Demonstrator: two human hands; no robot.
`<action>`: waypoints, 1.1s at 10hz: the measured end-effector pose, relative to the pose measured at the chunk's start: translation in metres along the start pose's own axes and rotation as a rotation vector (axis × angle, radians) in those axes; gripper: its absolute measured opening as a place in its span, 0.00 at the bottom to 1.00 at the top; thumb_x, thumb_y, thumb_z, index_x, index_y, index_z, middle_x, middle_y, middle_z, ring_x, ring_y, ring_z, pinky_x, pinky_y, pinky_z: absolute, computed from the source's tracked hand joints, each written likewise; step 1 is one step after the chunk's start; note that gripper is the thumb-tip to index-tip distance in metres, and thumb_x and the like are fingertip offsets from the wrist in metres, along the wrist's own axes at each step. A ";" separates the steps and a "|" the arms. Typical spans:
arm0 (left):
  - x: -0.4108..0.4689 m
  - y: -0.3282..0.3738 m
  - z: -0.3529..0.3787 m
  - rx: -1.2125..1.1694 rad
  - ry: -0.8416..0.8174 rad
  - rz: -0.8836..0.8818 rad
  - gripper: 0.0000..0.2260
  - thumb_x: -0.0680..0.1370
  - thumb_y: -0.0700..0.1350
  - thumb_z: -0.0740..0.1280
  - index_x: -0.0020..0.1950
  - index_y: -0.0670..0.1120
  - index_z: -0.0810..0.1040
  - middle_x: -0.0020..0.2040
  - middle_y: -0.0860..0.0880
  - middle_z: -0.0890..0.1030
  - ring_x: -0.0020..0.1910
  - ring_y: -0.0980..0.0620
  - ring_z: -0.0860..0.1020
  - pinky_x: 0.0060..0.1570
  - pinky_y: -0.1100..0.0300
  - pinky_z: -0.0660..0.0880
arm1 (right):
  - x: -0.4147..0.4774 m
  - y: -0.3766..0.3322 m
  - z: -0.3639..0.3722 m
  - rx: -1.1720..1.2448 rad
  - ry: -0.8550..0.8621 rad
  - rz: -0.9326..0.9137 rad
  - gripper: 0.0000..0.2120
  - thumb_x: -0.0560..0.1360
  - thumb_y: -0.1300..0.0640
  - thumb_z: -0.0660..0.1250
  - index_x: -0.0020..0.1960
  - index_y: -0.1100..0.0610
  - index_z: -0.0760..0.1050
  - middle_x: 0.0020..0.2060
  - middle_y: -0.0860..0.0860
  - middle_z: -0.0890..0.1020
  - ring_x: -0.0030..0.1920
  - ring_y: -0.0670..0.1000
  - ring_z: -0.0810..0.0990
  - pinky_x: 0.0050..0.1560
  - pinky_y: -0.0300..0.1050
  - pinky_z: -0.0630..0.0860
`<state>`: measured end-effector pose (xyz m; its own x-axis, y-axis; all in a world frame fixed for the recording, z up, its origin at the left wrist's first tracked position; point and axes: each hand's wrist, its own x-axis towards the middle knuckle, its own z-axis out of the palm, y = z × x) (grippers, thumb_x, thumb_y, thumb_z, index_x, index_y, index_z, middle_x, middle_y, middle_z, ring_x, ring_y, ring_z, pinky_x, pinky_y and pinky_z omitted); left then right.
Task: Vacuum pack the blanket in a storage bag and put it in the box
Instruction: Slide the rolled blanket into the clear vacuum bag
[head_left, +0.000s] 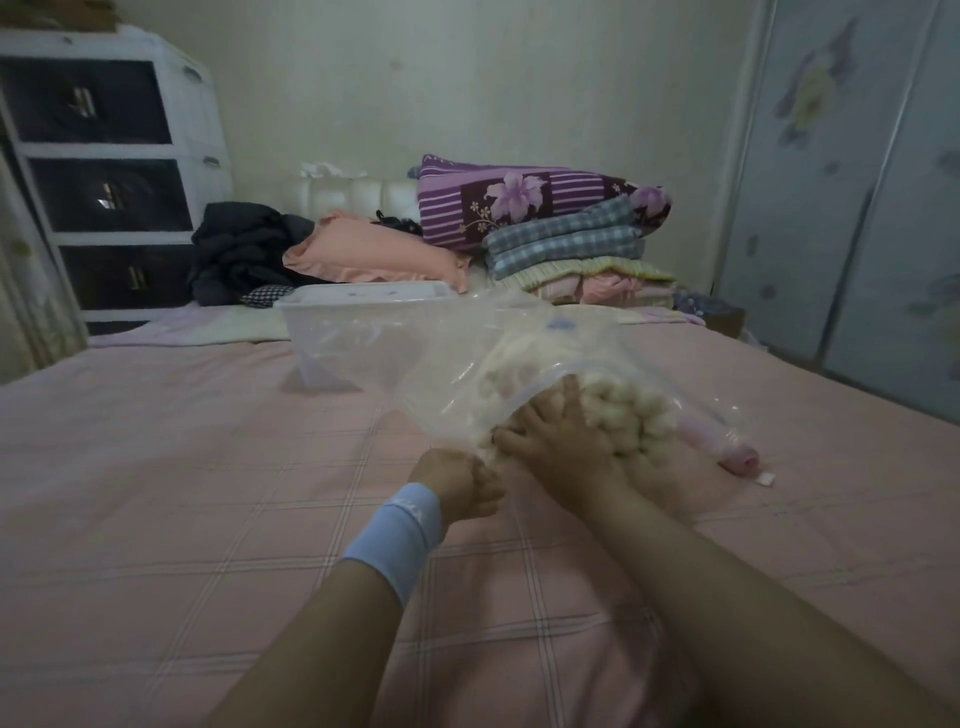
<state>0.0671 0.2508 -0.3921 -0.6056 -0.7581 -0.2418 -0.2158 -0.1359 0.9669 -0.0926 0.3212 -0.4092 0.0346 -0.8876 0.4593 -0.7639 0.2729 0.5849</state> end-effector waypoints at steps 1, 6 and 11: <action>-0.022 0.005 -0.006 0.282 -0.089 -0.097 0.11 0.83 0.45 0.59 0.52 0.37 0.73 0.51 0.36 0.83 0.48 0.39 0.84 0.48 0.48 0.80 | 0.002 -0.017 0.010 0.141 0.025 -0.063 0.25 0.61 0.55 0.78 0.58 0.48 0.82 0.58 0.55 0.82 0.57 0.63 0.81 0.56 0.70 0.77; -0.008 0.040 0.094 1.339 0.185 1.100 0.36 0.74 0.52 0.69 0.78 0.59 0.55 0.80 0.50 0.49 0.78 0.45 0.49 0.73 0.46 0.53 | -0.104 0.102 0.021 0.555 0.067 0.644 0.32 0.68 0.54 0.70 0.70 0.52 0.63 0.66 0.56 0.68 0.66 0.61 0.69 0.64 0.59 0.67; 0.012 -0.010 0.149 1.881 0.039 1.494 0.19 0.69 0.45 0.71 0.61 0.47 0.80 0.66 0.44 0.76 0.68 0.41 0.72 0.69 0.45 0.59 | -0.131 0.121 0.047 0.165 -0.060 0.145 0.13 0.66 0.53 0.75 0.49 0.54 0.80 0.42 0.52 0.81 0.34 0.58 0.82 0.29 0.42 0.61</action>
<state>-0.0523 0.3382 -0.4173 -0.9334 0.2248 0.2797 -0.0181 0.7490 -0.6624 -0.2199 0.4528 -0.4300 -0.1177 -0.8653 0.4872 -0.8533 0.3390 0.3960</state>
